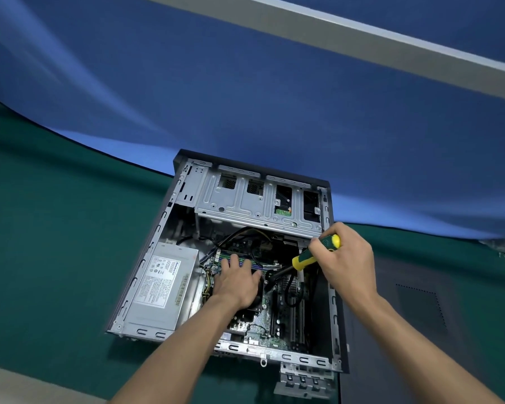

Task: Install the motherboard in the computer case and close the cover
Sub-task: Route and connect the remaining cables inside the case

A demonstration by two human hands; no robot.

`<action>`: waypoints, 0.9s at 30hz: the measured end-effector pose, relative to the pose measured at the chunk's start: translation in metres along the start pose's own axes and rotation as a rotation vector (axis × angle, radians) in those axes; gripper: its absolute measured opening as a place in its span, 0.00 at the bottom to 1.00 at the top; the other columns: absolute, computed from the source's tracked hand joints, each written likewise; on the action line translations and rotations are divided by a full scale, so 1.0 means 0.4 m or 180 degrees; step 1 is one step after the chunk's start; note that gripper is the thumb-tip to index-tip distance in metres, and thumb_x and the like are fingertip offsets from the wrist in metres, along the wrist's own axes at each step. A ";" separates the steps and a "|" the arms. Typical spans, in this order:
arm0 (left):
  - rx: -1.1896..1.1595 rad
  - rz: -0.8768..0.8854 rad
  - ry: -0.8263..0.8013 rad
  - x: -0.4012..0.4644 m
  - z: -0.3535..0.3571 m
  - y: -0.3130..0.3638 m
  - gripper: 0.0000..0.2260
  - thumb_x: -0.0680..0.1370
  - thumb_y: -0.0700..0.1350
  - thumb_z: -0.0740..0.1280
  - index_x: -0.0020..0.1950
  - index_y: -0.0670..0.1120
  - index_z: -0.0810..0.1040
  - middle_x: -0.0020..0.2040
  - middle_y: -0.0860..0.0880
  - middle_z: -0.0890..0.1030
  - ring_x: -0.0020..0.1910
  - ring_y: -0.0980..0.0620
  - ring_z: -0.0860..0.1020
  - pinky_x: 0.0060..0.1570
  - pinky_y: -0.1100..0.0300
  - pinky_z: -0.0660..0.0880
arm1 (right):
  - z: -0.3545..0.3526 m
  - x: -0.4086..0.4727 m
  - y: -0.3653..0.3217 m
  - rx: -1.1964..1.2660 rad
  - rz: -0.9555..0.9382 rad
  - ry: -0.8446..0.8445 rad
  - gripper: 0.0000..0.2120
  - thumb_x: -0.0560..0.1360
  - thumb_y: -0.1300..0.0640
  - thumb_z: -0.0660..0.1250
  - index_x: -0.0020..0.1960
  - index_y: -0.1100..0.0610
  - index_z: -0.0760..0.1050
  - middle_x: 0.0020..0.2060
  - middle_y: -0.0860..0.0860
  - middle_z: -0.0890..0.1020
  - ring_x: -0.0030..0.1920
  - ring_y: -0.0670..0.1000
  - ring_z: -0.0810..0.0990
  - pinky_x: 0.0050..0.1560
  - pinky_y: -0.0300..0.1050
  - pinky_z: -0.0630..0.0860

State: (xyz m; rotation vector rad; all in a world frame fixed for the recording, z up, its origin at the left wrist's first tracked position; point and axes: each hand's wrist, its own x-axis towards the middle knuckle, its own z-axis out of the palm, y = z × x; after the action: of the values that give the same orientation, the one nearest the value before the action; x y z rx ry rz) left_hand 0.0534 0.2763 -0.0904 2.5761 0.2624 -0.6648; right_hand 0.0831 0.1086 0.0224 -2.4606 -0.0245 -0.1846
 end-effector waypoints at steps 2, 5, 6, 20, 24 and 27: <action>-0.0036 0.0008 0.0005 0.001 0.000 -0.002 0.20 0.82 0.57 0.49 0.65 0.47 0.67 0.66 0.44 0.63 0.66 0.45 0.60 0.64 0.46 0.65 | 0.002 0.002 0.003 0.0052 0.0026 -0.0008 0.08 0.69 0.51 0.68 0.36 0.48 0.70 0.29 0.44 0.71 0.31 0.39 0.70 0.24 0.34 0.63; -0.0055 0.0012 -0.0006 0.000 -0.001 0.000 0.19 0.82 0.57 0.50 0.65 0.47 0.67 0.67 0.44 0.62 0.66 0.45 0.60 0.65 0.45 0.64 | 0.007 0.001 0.005 0.0141 0.0025 0.0005 0.08 0.69 0.52 0.68 0.36 0.50 0.70 0.29 0.45 0.72 0.32 0.36 0.70 0.29 0.30 0.67; -0.0060 0.0011 -0.0004 -0.001 -0.002 0.000 0.19 0.82 0.57 0.49 0.65 0.47 0.67 0.67 0.44 0.62 0.66 0.45 0.60 0.65 0.45 0.64 | 0.008 0.000 0.005 0.0138 0.0018 0.0022 0.08 0.70 0.52 0.68 0.36 0.50 0.70 0.29 0.45 0.72 0.32 0.35 0.70 0.30 0.28 0.67; -0.0098 0.0030 -0.0025 -0.007 -0.009 -0.001 0.18 0.82 0.55 0.49 0.64 0.46 0.68 0.66 0.45 0.63 0.66 0.44 0.60 0.64 0.46 0.65 | 0.015 -0.011 -0.010 -0.0068 -0.0063 -0.0039 0.10 0.71 0.51 0.68 0.36 0.51 0.69 0.29 0.45 0.71 0.31 0.42 0.70 0.27 0.34 0.65; -0.0075 0.0040 -0.0012 -0.009 -0.010 -0.001 0.18 0.82 0.55 0.49 0.64 0.46 0.68 0.65 0.45 0.63 0.65 0.44 0.60 0.63 0.46 0.65 | 0.007 0.007 -0.072 -0.0675 -0.0283 -0.0329 0.10 0.71 0.50 0.65 0.37 0.55 0.70 0.28 0.47 0.72 0.30 0.49 0.69 0.27 0.42 0.61; -0.0073 0.0042 0.0005 -0.007 -0.008 -0.001 0.18 0.82 0.55 0.50 0.63 0.46 0.68 0.65 0.45 0.64 0.65 0.44 0.60 0.62 0.46 0.65 | 0.005 0.022 -0.128 -0.1602 -0.0574 -0.0664 0.12 0.74 0.49 0.61 0.38 0.56 0.71 0.27 0.47 0.70 0.31 0.52 0.70 0.26 0.41 0.58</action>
State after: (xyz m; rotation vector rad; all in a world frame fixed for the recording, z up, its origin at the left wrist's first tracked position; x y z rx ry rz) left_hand 0.0522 0.2780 -0.0868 2.5546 0.2518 -0.6514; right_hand 0.0887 0.1497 0.0539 -2.9708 -0.3274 -0.0080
